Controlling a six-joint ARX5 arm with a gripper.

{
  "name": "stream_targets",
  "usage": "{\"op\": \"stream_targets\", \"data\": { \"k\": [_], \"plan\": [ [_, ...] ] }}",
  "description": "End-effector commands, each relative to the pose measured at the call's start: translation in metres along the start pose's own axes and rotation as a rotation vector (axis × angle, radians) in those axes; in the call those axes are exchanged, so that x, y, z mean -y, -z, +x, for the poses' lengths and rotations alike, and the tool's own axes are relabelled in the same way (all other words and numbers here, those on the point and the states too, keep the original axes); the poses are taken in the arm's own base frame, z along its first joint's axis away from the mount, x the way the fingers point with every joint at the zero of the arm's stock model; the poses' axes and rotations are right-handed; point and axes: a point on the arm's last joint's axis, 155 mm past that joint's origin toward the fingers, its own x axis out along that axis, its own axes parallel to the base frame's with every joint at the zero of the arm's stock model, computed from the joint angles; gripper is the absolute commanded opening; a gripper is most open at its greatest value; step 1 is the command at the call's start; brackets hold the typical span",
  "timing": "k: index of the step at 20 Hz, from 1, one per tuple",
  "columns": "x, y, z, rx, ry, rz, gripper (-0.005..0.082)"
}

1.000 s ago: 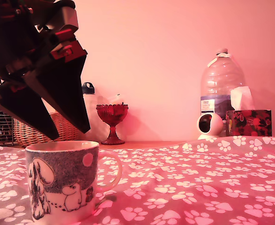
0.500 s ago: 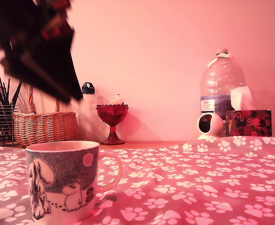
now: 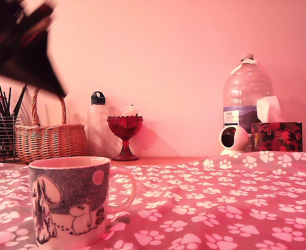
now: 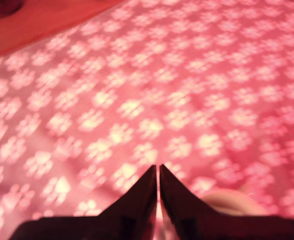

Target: Pick the coffee capsule and then drop it inside the coffee cup in front of you

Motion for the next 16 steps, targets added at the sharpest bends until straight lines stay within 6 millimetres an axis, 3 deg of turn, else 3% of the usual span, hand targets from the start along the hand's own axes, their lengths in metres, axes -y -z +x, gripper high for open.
{"op": "stream_targets", "data": {
  "k": [1,9,16],
  "plan": [
    [-0.01,0.008,0.001,0.02,-0.007,-0.025,-0.0019],
    [-0.072,0.037,-0.005,0.108,-0.102,-0.173,-0.0019],
    [-0.098,0.053,-0.029,0.216,-0.165,-0.256,-0.0019]
  ]
}}
